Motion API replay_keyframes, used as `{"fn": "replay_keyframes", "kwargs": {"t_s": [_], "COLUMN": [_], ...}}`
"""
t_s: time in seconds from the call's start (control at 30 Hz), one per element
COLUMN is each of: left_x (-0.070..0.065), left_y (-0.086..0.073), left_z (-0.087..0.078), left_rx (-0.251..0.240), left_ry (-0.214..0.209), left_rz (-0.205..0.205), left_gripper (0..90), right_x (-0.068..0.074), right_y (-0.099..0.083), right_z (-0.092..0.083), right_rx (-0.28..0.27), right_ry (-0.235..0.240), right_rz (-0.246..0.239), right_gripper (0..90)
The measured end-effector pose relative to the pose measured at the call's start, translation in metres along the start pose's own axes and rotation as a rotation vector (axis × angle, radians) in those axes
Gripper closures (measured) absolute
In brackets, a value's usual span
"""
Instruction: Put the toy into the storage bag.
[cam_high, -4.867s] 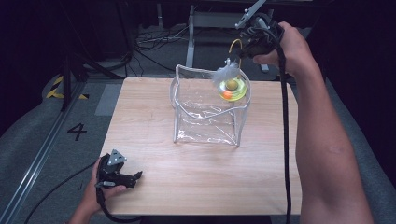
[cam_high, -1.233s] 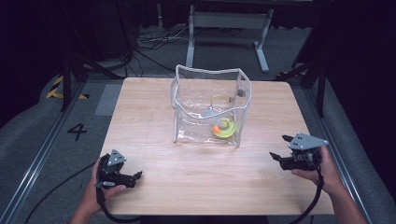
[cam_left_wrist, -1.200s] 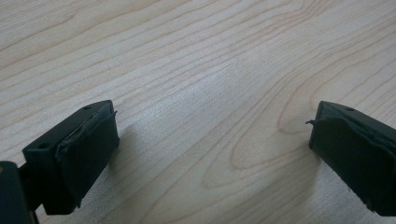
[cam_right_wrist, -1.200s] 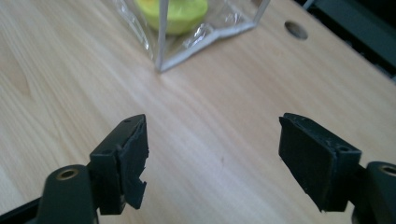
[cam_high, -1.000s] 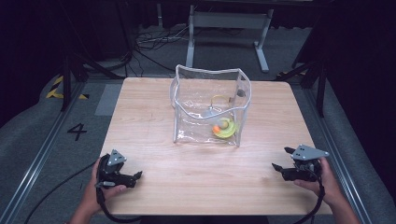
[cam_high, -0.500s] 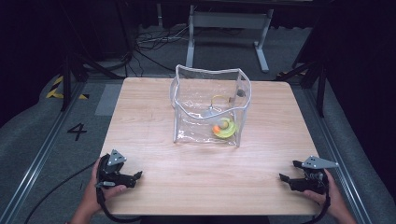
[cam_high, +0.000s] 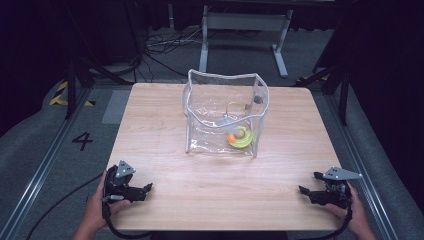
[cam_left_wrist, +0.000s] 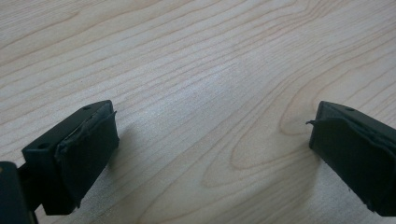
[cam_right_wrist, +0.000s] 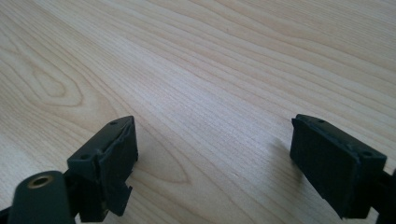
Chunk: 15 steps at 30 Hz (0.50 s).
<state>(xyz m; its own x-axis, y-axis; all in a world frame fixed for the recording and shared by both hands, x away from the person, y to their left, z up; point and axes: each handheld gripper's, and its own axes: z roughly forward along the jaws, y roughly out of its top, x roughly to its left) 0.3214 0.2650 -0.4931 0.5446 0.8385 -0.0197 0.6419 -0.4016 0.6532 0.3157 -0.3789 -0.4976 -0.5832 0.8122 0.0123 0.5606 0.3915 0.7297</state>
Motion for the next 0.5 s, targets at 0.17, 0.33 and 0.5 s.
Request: {"fn": "replay_keyframes", "kwargs": {"t_s": [0.17, 0.33, 0.5], "left_x": [0.0000, -0.0004, -0.0006], "left_y": [0.0000, 0.0001, 0.0001], "left_z": [0.0000, 0.0002, 0.0001], "left_rx": [0.001, 0.003, 0.005], "left_ry": [0.001, 0.008, 0.008], "left_rz": [0.000, -0.006, -0.009], "left_gripper": [1.3, 0.9, 0.4], "right_x": [0.0002, 0.0002, 0.0001], "right_y": [-0.0001, -0.0001, -0.0001], "right_z": [0.0000, 0.0000, 0.0000], "right_rx": [0.000, 0.000, 0.000], "right_ry": [-0.002, -0.003, -0.002], "right_rz": [0.000, 0.000, 0.000], "right_gripper": [15.0, 15.0, 15.0]}}
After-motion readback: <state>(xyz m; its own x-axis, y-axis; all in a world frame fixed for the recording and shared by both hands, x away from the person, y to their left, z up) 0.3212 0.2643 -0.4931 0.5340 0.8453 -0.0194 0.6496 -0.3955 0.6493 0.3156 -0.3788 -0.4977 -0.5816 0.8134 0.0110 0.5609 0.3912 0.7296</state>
